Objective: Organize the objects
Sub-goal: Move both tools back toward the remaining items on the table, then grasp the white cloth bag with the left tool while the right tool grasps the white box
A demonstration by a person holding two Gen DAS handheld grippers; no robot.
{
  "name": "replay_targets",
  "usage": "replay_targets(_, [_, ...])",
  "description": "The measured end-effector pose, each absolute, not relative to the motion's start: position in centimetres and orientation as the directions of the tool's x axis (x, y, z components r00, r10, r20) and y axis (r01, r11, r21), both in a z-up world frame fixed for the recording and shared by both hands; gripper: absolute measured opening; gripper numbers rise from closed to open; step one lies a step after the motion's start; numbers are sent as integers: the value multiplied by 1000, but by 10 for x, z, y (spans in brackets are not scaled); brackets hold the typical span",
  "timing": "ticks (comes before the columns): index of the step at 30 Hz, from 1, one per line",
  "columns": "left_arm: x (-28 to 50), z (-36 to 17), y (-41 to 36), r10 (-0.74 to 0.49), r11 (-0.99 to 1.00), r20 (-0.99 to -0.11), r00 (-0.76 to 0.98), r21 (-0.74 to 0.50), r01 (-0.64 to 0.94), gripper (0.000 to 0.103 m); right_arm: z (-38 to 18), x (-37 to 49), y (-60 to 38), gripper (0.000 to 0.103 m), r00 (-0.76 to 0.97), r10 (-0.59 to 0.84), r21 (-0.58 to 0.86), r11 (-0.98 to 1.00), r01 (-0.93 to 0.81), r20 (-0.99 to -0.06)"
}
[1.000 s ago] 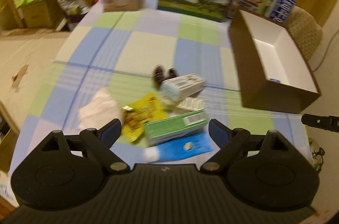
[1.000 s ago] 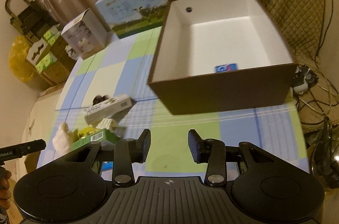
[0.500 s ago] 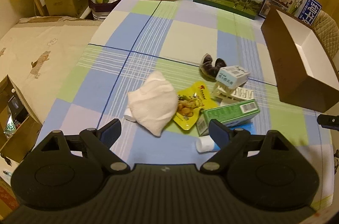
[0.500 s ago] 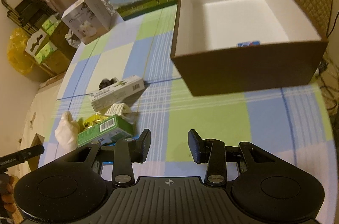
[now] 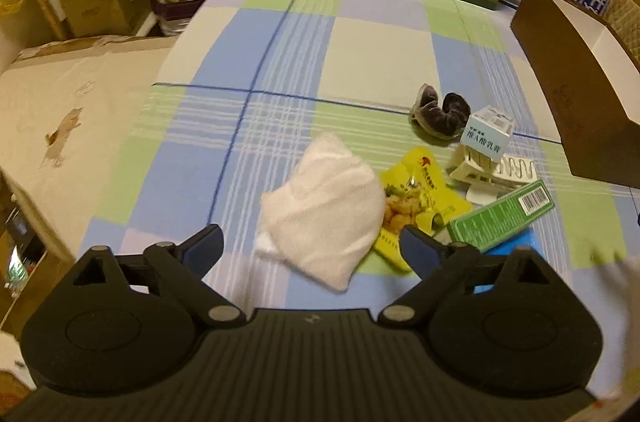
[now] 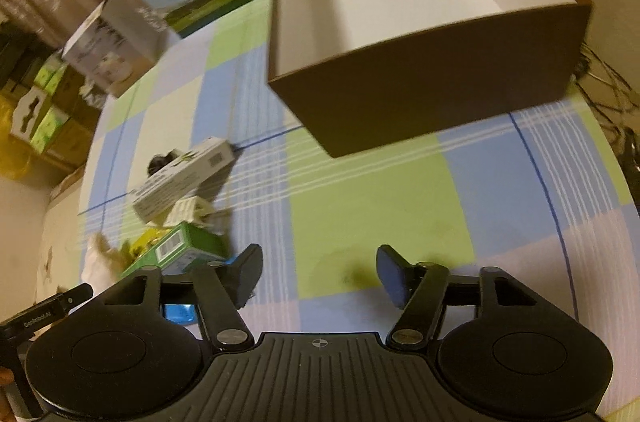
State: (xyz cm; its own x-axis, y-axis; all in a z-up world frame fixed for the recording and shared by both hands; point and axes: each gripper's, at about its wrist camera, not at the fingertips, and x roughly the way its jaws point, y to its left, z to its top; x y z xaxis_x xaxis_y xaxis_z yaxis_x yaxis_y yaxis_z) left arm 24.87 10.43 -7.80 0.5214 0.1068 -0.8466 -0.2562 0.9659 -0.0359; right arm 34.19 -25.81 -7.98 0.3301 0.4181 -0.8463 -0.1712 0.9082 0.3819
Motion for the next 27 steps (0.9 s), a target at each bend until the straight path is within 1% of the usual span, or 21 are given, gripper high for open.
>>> replay_targets(5, [271, -94, 106, 95, 977, -851, 516, -19, -211, 94, -84, 342, -267, 66, 342, 383, 372, 923, -101, -858])
replay_targets(10, [285, -108, 110, 89, 982, -858, 506, -9, -188, 93, -86, 344, -270, 66, 349, 357, 363, 930, -51, -866])
replay_targets(13, [289, -116, 113, 74, 985, -864, 498, -15, -172, 91, -87, 346, -267, 66, 347, 355, 364, 930, -42, -868])
replay_targets(16, [291, -121, 115, 51, 988, -863, 503, -29, -149, 74, -88, 349, -258, 66, 343, 360, 363, 930, -56, -868])
replay_targets(18, [290, -121, 116, 46, 991, -858, 512, -27, -134, 69, -87, 351, -249, 66, 341, 368, 368, 927, -68, -865])
replay_targets(19, [288, -120, 117, 40, 991, -856, 516, -32, -130, 64, -87, 353, -244, 66, 339, 375, 373, 925, -75, -863])
replay_targets(20, [287, -119, 118, 39, 991, -853, 521, -33, -128, 56, -86, 354, -239, 66, 338, 385, 380, 921, -83, -859])
replay_targets(22, [284, -115, 120, 43, 991, -848, 529, -30, -128, 47, -85, 358, -228, 66, 334, 409, 399, 911, -104, -849])
replay_targets(25, [278, -110, 130, 47, 988, -845, 533, -41, -152, 42, -83, 364, -208, 66, 328, 452, 430, 892, -141, -830])
replay_targets(27, [273, -103, 138, 56, 984, -839, 541, -47, -174, 41, -82, 368, -193, 66, 322, 483, 454, 875, -166, -814])
